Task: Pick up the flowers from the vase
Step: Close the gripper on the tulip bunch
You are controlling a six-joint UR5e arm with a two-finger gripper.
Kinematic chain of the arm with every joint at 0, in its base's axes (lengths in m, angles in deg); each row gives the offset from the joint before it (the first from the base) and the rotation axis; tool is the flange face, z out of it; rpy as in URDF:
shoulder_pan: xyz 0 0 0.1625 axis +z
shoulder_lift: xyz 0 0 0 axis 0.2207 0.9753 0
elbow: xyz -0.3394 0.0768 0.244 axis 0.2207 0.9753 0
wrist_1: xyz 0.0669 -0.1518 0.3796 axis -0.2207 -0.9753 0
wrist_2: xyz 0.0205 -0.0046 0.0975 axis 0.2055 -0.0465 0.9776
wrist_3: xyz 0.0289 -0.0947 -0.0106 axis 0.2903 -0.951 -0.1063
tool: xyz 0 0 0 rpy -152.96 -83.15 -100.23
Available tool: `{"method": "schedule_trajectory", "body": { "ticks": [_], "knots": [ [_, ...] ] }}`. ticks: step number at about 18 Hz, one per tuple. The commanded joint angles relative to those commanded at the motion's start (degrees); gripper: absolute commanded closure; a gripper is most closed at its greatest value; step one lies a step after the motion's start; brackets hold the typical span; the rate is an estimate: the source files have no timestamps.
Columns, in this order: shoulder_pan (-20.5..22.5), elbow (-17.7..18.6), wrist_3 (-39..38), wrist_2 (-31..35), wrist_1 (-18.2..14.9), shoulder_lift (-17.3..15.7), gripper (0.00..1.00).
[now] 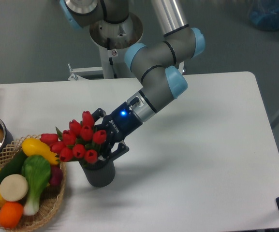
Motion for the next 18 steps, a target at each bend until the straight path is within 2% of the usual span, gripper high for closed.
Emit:
{"method": "schedule_trajectory", "body": {
  "ticks": [3, 5, 6, 18],
  "knots": [
    [0.3, 0.0, 0.0, 0.0, 0.0, 0.0, 0.57],
    [0.3, 0.1, 0.0, -0.1, 0.0, 0.0, 0.67],
    [0.4, 0.1, 0.0, 0.0, 0.0, 0.0, 0.7],
    [1.1, 0.4, -0.2, -3.1, 0.0, -0.2, 0.72]
  ]
}}
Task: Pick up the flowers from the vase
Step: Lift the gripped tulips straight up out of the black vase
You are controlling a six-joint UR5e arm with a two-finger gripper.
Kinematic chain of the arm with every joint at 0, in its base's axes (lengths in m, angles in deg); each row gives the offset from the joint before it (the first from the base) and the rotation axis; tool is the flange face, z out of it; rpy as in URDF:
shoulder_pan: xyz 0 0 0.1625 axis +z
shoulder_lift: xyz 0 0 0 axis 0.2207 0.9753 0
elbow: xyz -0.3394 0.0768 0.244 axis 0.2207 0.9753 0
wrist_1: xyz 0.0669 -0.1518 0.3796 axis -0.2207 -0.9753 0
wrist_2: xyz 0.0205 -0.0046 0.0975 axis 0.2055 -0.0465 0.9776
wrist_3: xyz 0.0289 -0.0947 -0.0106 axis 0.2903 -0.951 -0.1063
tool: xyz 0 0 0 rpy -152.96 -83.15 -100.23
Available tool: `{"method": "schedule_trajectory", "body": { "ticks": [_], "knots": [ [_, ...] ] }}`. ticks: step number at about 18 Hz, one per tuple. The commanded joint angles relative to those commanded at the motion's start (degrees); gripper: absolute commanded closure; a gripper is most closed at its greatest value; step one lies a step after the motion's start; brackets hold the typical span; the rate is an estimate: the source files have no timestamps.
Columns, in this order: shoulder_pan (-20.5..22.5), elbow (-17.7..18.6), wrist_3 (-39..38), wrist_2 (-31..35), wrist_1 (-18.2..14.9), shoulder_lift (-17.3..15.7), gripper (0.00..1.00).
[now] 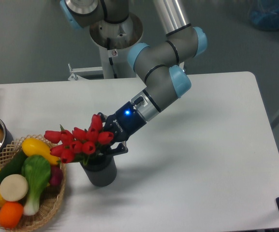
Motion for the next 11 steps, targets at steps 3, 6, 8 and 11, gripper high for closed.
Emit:
{"method": "schedule_trajectory", "body": {
  "ticks": [3, 6, 8, 11],
  "knots": [
    [0.3, 0.0, -0.2, -2.2, 0.0, -0.2, 0.72],
    [0.7, 0.0, -0.8, -4.0, -0.1, -0.7, 0.72],
    [0.7, 0.2, -1.9, -4.1, -0.1, -1.6, 0.72],
    [0.9, 0.1, -2.6, -4.7, -0.1, -2.1, 0.72]
  ]
}}
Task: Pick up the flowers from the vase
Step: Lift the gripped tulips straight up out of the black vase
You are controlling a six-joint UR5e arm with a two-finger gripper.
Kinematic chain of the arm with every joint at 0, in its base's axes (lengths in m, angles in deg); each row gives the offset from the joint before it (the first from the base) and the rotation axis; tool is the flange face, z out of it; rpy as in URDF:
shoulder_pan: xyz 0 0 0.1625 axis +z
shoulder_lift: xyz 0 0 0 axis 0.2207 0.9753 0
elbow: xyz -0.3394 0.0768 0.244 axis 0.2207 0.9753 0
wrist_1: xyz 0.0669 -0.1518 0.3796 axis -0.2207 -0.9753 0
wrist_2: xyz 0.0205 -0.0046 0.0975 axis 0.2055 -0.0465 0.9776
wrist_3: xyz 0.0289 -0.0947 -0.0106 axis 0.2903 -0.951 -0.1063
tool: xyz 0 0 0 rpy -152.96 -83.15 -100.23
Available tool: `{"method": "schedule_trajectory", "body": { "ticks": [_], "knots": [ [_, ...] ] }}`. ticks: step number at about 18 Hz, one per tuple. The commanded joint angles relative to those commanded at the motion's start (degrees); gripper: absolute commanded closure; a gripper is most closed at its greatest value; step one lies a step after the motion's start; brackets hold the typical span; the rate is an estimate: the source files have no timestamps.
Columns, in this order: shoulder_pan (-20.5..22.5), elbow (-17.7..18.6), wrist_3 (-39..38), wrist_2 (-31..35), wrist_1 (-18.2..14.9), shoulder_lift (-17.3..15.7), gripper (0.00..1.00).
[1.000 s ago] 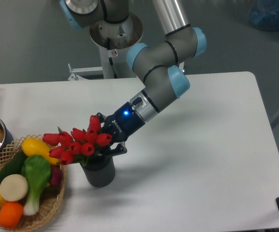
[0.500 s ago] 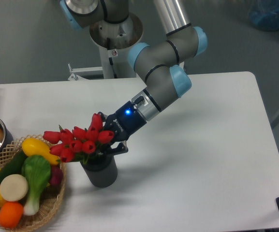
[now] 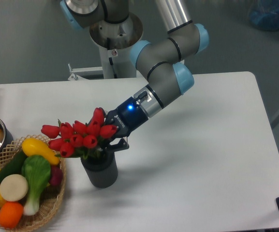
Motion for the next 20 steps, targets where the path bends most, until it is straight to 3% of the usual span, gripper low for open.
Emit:
{"method": "schedule_trajectory", "body": {
  "ticks": [9, 20],
  "knots": [
    [0.9, -0.6, -0.8, -6.2, 0.0, -1.8, 0.72],
    [1.1, -3.0, -10.5, -6.3, -0.1, -5.3, 0.72]
  ]
}}
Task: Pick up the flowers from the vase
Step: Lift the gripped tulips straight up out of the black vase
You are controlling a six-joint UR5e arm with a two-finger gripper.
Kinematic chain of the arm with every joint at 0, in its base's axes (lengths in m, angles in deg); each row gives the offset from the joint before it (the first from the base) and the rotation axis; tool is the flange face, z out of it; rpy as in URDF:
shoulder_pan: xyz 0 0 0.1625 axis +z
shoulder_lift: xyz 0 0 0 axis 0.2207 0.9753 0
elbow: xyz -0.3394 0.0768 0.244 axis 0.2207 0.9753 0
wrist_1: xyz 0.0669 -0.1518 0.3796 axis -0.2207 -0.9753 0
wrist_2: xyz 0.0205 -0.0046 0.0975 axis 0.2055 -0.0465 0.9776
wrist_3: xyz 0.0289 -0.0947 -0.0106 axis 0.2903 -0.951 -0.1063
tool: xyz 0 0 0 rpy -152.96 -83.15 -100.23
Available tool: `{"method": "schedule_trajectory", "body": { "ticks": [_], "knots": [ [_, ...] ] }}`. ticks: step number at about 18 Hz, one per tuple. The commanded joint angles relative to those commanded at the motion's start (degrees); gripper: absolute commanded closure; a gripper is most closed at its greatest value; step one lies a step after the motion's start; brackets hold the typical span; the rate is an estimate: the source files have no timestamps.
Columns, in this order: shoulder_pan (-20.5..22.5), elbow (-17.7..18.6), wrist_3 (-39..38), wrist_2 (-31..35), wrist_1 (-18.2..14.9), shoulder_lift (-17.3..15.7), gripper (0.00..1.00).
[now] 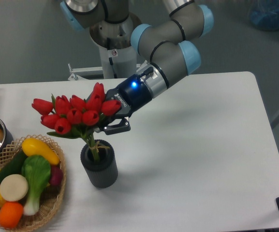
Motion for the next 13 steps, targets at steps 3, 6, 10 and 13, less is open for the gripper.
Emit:
{"method": "schedule_trajectory", "body": {
  "ticks": [3, 6, 10, 13],
  "knots": [
    [0.0, -1.4, -4.1, 0.1, 0.0, -1.2, 0.72],
    [0.0, -1.8, -7.0, 0.1, 0.0, -2.7, 0.72],
    [0.4, -2.6, -9.0, 0.1, 0.0, -3.6, 0.72],
    [0.5, -4.5, -12.8, 0.2, 0.0, -4.4, 0.72]
  ]
}}
